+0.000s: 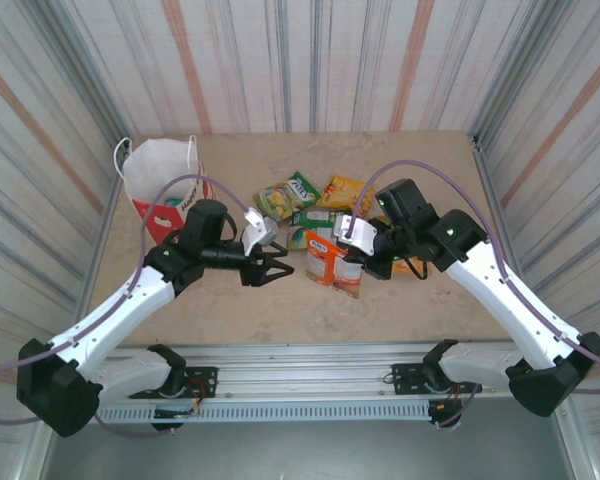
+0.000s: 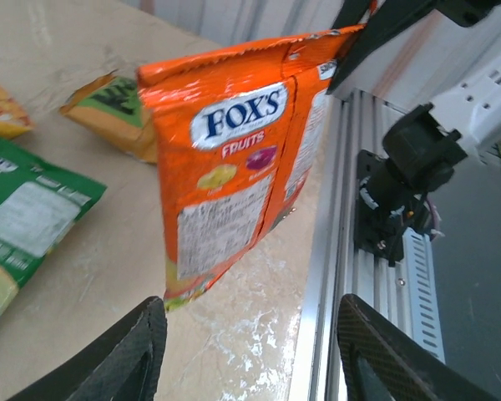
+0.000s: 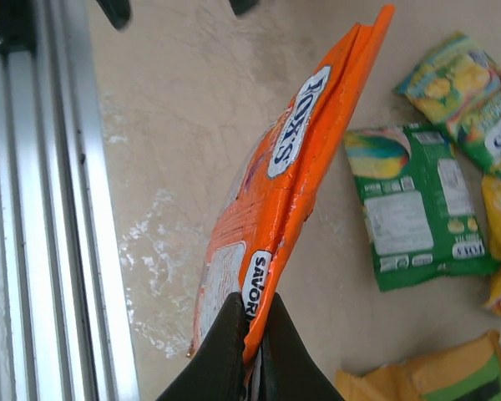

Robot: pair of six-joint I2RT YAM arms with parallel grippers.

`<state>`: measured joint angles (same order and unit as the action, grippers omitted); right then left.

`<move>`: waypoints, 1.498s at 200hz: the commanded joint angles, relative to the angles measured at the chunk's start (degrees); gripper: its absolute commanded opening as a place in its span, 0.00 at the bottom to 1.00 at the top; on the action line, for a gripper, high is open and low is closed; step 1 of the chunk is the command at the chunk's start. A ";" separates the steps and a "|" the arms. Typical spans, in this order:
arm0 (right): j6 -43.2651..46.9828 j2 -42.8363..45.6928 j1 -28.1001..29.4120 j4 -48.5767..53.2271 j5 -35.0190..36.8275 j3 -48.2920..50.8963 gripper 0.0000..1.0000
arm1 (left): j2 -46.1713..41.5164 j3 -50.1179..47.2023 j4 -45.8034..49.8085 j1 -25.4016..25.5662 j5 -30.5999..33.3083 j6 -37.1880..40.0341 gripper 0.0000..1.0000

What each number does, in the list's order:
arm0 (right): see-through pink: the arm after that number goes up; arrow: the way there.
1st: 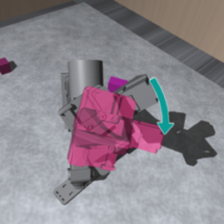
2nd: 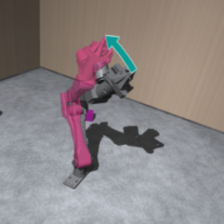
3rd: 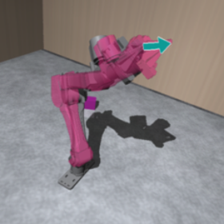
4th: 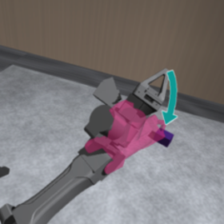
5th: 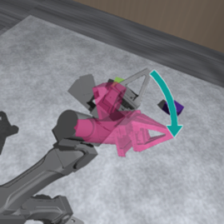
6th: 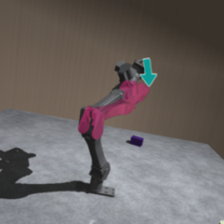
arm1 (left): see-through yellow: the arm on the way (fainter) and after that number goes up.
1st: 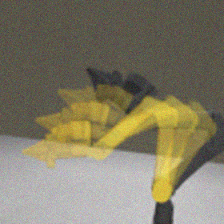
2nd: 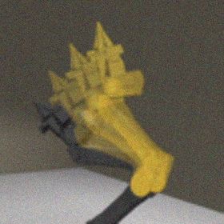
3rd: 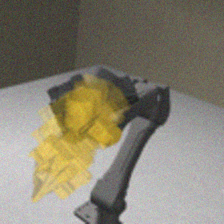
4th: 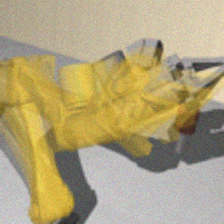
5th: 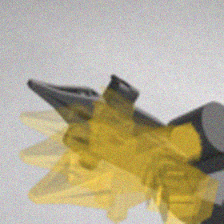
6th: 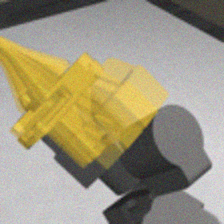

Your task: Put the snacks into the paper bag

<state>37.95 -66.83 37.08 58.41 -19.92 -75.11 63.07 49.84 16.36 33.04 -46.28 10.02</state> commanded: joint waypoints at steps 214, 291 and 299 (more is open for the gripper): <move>-9.93 5.30 -6.07 -17.83 -6.36 0.48 0.50 | 3.71 5.79 -5.98 1.64 -10.94 2.21 0.10; -46.77 19.00 -6.61 -45.30 -0.25 23.92 0.63 | 1.95 32.47 22.27 0.92 28.47 -1.99 0.04; -48.93 19.02 -5.97 -46.87 -0.21 25.66 0.63 | 2.63 35.79 24.15 0.50 31.88 -1.94 0.03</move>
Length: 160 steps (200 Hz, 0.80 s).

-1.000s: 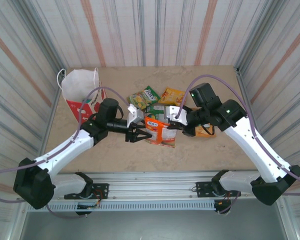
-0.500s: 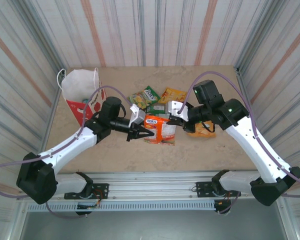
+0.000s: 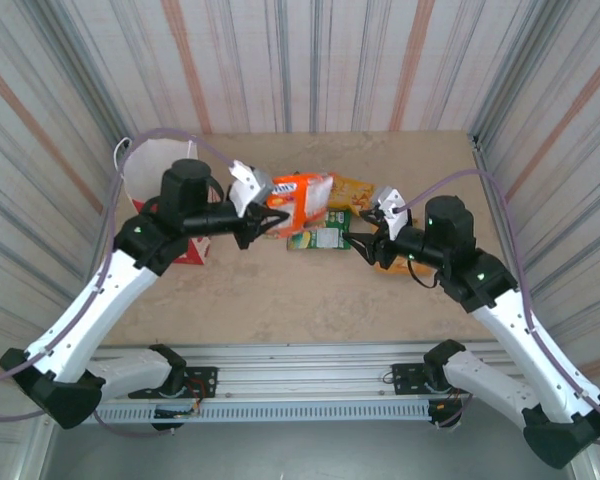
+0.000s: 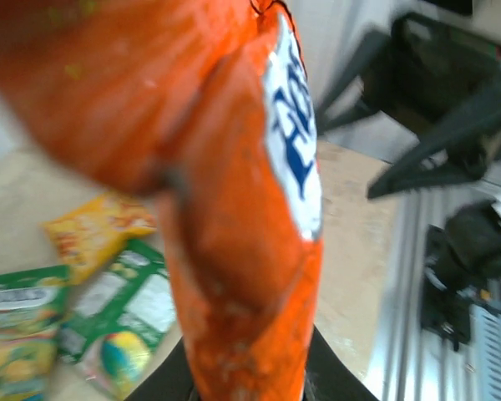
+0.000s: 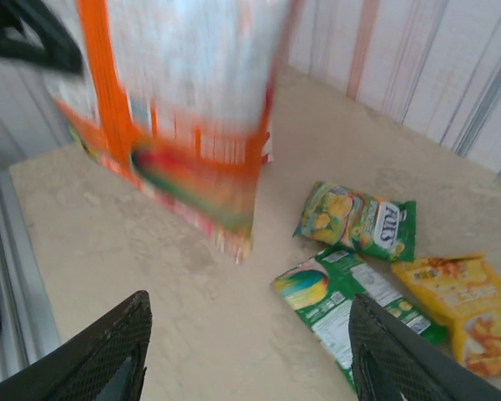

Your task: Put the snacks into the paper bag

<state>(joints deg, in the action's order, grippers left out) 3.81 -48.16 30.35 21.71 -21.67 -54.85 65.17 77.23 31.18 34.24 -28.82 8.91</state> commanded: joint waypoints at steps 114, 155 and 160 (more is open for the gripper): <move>-16.17 -13.93 14.94 -14.82 4.23 5.33 0.64 | 9.71 31.46 13.14 -28.58 25.79 -6.21 0.01; -17.31 -17.44 15.79 -13.85 4.05 4.08 0.64 | 10.76 28.60 18.60 -32.35 26.59 -6.49 0.04; -17.55 -17.77 15.84 -13.81 3.84 3.92 0.64 | 10.97 28.09 19.23 -32.58 26.22 -6.26 0.04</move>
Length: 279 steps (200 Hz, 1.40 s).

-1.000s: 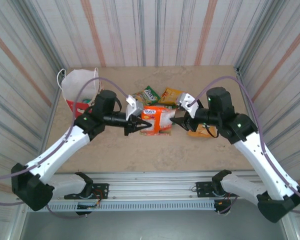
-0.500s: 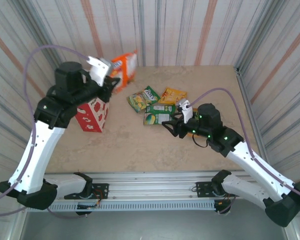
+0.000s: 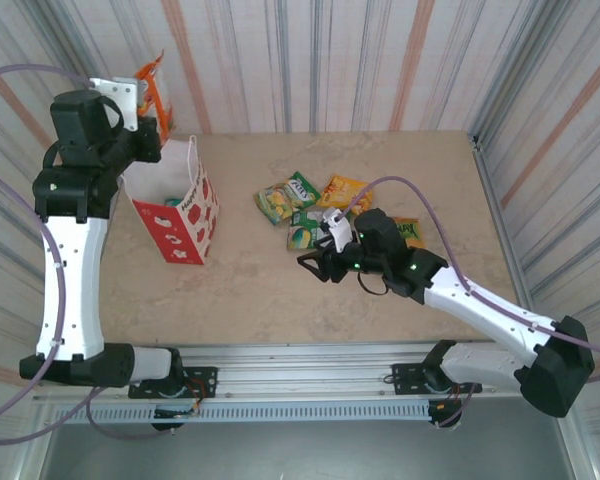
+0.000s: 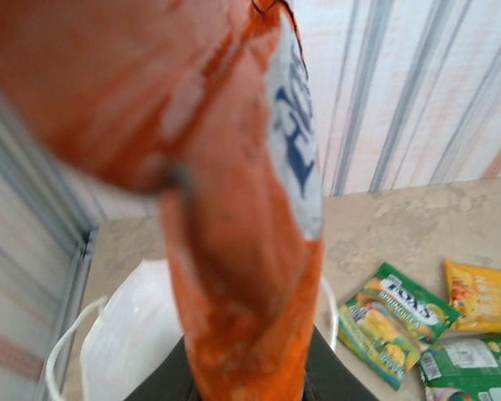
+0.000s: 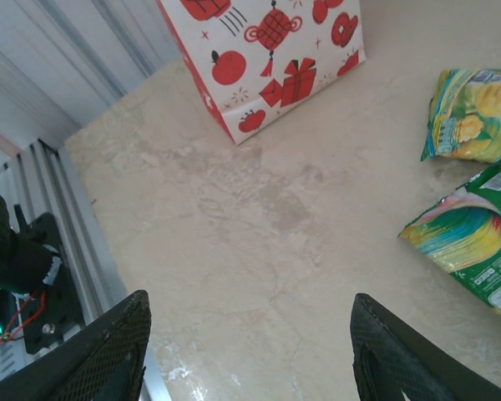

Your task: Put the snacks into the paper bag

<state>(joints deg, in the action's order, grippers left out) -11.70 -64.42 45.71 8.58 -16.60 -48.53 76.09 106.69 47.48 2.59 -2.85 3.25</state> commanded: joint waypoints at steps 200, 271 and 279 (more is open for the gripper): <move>-6.66 -2.99 -0.40 2.42 -1.48 -5.26 0.68 | 2.12 3.06 14.57 0.18 4.01 0.17 0.54; -20.34 -3.39 -9.04 12.71 0.00 -11.08 0.66 | -4.33 0.08 11.66 15.81 -1.97 0.60 0.56; -21.95 -3.36 -10.15 13.69 0.14 -11.09 0.66 | -5.10 -1.33 11.59 18.30 -2.22 0.04 0.56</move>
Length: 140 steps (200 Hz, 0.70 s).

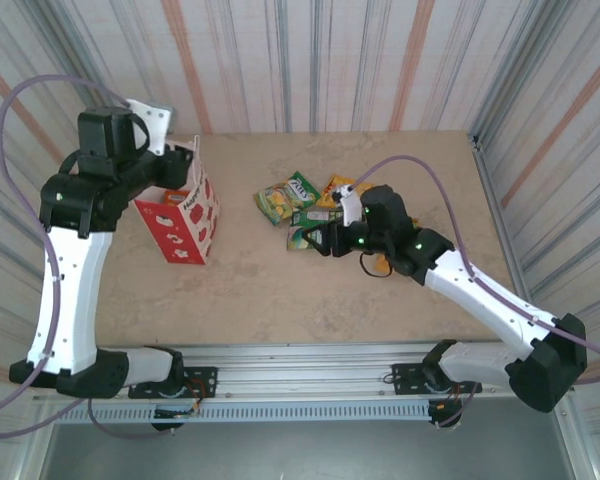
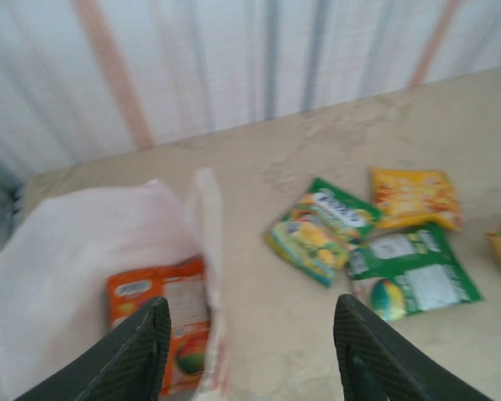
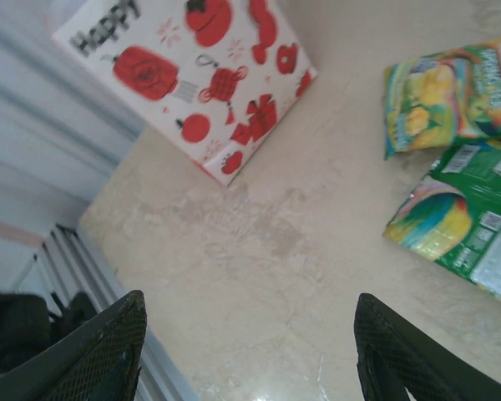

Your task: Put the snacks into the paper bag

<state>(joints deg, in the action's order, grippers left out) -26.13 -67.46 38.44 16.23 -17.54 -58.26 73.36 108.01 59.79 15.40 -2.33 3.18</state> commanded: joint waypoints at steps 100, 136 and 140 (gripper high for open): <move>-15.61 -10.09 -15.54 6.17 -5.13 4.01 0.64 | -8.67 -26.98 -5.75 25.50 -6.83 1.41 0.57; -12.89 -17.65 -18.56 5.41 -4.91 0.32 0.64 | -9.01 -37.95 -16.64 27.90 -6.61 -1.94 0.56; -12.62 -18.49 -18.94 5.50 -5.08 -0.19 0.64 | -8.80 -38.74 -17.71 28.03 -6.30 -2.37 0.56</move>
<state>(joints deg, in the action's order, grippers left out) -41.25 -82.28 21.58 22.28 -21.45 -54.81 65.21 74.08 50.39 42.61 -8.01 3.09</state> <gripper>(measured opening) 0.641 0.560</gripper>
